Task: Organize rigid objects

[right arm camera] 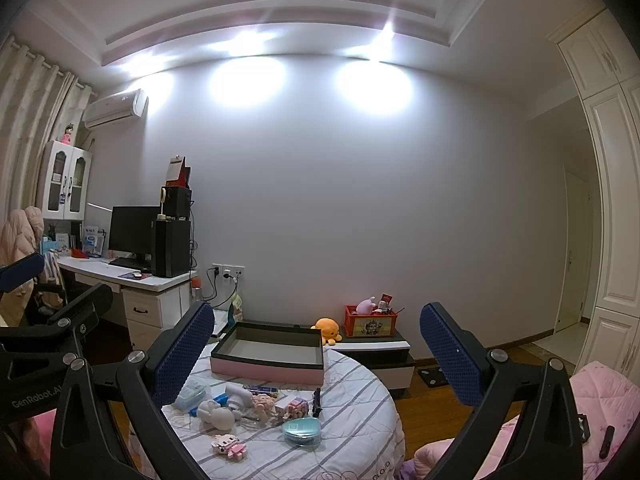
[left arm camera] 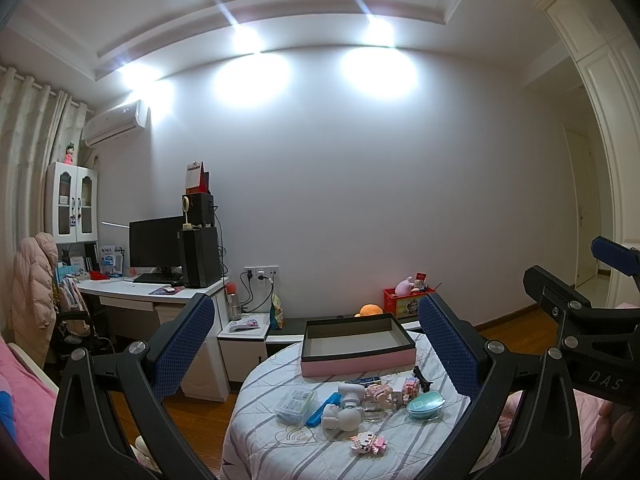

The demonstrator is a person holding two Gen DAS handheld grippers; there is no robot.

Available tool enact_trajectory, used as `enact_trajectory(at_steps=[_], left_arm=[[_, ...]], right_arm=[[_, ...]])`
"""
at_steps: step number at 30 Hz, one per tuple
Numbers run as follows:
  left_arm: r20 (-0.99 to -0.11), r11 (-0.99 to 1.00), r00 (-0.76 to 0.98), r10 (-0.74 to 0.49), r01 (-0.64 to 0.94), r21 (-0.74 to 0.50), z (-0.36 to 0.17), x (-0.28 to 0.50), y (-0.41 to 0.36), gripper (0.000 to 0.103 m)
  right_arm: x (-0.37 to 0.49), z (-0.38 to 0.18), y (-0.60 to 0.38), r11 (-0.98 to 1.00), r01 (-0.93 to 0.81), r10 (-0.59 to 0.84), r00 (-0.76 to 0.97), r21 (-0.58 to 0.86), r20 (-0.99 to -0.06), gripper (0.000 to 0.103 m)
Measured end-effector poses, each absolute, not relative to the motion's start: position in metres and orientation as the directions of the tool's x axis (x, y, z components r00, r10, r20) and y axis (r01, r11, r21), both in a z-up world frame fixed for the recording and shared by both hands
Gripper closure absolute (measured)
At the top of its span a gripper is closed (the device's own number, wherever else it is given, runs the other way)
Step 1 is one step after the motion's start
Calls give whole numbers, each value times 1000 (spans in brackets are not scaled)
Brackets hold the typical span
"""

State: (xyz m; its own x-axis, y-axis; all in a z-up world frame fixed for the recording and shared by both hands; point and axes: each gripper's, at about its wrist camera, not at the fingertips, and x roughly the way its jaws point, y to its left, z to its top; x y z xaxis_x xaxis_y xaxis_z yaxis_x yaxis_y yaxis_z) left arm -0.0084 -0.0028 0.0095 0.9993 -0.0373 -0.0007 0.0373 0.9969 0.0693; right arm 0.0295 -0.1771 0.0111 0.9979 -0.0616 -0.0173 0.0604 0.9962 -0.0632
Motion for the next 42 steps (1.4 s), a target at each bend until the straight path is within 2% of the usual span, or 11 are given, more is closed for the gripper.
enact_trajectory(at_steps=[42], left_arm=[[3, 993, 997, -78, 78, 84, 1, 17, -1, 0]], right_arm=[[49, 10, -178, 992, 87, -91, 995, -92, -41, 0]])
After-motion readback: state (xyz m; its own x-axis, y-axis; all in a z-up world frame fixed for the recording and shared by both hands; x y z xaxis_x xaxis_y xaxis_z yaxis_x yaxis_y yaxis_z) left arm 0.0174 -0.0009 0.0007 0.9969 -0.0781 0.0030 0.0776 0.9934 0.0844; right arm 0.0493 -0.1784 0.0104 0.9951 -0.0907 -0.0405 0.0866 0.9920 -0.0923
